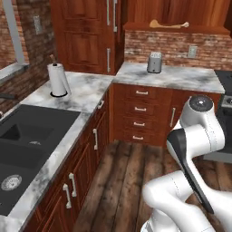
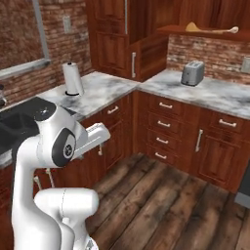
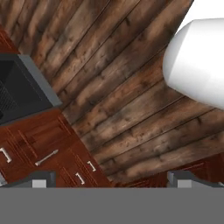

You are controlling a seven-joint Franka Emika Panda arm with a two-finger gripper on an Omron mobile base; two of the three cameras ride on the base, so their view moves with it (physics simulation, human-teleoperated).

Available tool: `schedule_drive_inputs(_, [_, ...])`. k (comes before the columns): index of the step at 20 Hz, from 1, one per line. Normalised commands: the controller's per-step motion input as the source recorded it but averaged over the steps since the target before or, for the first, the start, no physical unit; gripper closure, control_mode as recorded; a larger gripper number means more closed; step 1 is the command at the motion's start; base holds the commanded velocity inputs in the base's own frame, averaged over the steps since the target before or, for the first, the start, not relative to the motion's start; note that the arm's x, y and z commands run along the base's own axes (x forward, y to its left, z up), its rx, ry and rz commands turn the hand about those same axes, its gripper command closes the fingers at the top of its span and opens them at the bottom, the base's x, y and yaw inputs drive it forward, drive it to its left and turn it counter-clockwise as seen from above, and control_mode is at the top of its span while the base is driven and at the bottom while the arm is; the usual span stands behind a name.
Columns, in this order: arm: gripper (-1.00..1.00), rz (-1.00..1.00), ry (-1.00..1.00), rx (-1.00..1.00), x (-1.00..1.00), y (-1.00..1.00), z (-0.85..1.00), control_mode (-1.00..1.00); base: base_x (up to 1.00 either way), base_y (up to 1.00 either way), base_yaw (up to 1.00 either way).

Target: Organize the utensils by type. Pick up the wooden spoons from the counter and place them in the open cabinet. Then pick up the metallic utensils from the counter and place them in the open drawer.

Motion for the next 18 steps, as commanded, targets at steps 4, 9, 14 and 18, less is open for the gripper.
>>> schedule_drive_inputs(4, [-1.0, 0.0, 0.0, 0.0, 0.0, 0.0, 0.0, 1.0, -0.94, -0.14, 0.3])
schedule_drive_inputs(9, [-1.0, 0.0, 0.0, 0.0, 0.0, 0.0, 0.0, 1.0, -0.99, -0.05, 0.3])
schedule_drive_inputs(14, [-1.0, 0.0, 0.0, 0.0, 0.0, 0.0, 0.0, 1.0, -1.0, -0.07, 0.3])
schedule_drive_inputs(18, [-1.0, 0.0, 0.0, 0.0, 0.0, 0.0, 0.0, 1.0, -1.0, 0.0, 0.3])
